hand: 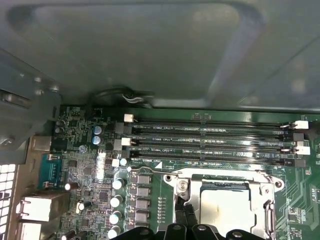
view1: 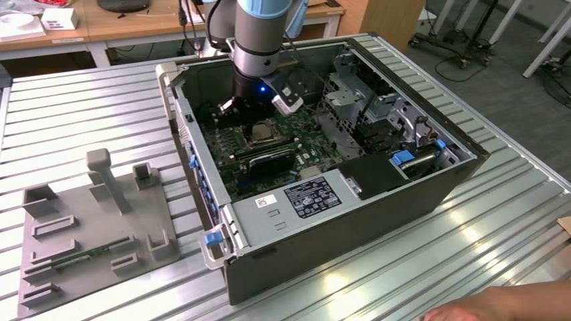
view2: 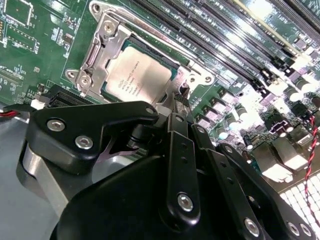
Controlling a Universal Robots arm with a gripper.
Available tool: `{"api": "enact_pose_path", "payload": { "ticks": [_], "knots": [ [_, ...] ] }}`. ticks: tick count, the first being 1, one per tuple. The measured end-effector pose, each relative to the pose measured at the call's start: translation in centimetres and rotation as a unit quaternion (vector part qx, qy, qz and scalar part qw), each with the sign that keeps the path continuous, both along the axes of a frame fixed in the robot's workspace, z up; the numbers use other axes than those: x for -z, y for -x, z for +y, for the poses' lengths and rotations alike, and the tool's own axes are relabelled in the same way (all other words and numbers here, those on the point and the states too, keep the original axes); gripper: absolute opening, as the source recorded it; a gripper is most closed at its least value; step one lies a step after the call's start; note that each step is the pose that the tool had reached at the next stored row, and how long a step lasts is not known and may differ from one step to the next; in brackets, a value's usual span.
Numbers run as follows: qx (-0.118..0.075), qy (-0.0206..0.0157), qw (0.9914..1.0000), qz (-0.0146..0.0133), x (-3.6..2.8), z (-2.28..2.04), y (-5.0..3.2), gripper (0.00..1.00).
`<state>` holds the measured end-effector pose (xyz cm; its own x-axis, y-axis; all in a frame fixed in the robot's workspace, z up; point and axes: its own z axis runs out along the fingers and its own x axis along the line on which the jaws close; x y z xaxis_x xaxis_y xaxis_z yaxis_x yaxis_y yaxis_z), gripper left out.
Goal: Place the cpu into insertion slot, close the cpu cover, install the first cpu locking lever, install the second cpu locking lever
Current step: 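Close the cpu cover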
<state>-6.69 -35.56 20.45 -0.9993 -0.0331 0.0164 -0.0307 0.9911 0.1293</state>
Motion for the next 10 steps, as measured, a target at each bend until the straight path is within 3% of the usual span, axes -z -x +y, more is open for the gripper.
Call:
{"api": "enact_pose_path", "payload": {
  "ticks": [10],
  "knots": [
    [0.0, -0.0001, 1.0, -0.0001, 0.32, 0.0, 0.0, 0.1]
  ]
}}
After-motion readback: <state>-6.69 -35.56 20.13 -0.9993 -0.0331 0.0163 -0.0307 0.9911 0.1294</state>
